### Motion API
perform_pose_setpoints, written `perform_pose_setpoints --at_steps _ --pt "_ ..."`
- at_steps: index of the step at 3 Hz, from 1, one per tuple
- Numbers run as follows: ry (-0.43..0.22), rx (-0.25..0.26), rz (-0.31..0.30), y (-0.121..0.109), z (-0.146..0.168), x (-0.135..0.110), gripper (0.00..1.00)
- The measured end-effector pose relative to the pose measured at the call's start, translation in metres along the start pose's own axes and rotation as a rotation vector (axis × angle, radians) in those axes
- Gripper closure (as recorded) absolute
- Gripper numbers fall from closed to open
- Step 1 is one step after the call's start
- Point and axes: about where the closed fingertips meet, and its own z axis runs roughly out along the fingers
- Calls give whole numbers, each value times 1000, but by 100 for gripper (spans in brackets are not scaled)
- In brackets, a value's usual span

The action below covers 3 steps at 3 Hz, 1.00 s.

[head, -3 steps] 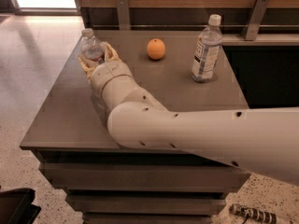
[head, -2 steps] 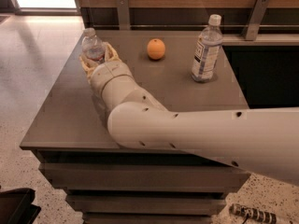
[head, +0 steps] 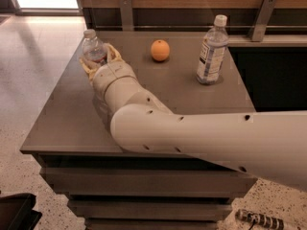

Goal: Place water bottle upright

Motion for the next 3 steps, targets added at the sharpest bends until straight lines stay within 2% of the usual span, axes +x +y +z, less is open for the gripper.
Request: perform_pose_setpoints --at_steps 1,2,3 --pt "-5 1 -2 0 -1 -3 11" --pt "-9 1 -3 0 -1 -6 0" --pt "-9 1 -3 0 -1 -6 0"
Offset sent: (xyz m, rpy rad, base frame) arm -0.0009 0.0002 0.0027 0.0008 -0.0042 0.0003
